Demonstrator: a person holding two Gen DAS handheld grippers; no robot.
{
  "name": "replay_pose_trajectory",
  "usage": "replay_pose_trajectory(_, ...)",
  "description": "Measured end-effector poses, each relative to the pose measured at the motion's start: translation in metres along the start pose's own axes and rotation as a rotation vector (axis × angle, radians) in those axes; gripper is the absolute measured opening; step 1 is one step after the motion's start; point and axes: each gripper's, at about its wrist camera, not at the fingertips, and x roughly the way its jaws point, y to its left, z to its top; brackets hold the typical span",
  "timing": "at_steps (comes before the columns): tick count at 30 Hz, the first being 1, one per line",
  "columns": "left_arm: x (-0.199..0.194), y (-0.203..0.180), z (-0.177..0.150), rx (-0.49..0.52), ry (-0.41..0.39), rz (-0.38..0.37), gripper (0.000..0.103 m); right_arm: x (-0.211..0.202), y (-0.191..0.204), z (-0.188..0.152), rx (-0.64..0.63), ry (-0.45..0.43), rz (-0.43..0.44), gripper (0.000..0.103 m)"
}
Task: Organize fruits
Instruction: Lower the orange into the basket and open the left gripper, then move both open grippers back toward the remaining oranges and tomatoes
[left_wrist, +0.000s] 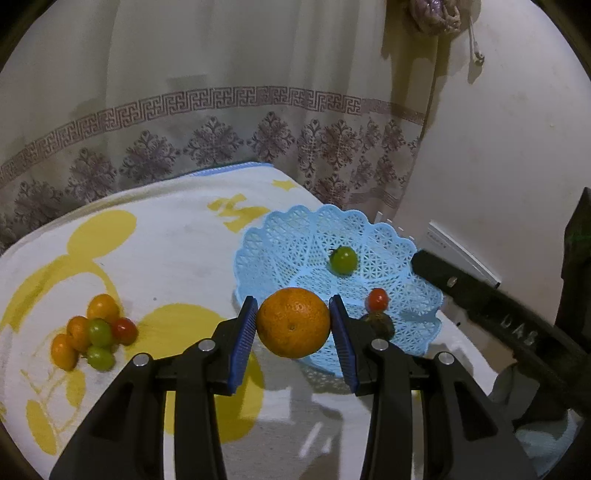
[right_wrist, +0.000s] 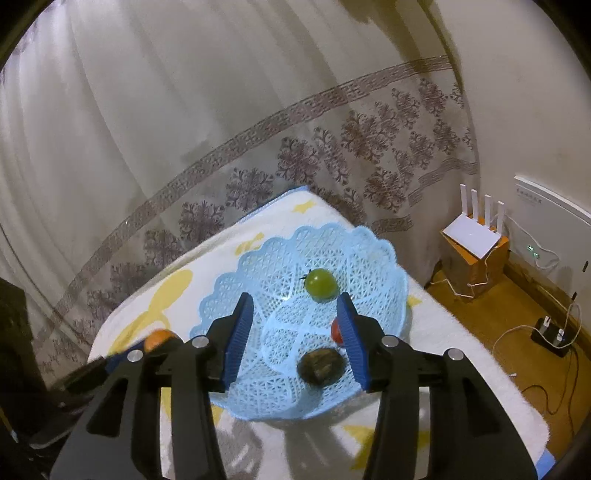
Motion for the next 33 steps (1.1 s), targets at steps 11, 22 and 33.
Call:
replay_pose_trajectory(11, -0.017, 0.008, 0.003, 0.009, -0.074, 0.054, 0.082, -0.02, -0.017, 0.011, 0.085, -0.09, -0.032, 0.083)
replay_pose_trajectory(22, -0.029, 0.033, 0.001, -0.026, -0.081, 0.142, 0.092, -0.022, -0.002, 0.004, 0.062, -0.1, -0.004, 0.097)
replay_pose_trajectory(33, -0.056, 0.086, -0.007, -0.075, -0.108, 0.265, 0.092, -0.012, 0.022, -0.012, 0.008, -0.085, 0.014, 0.098)
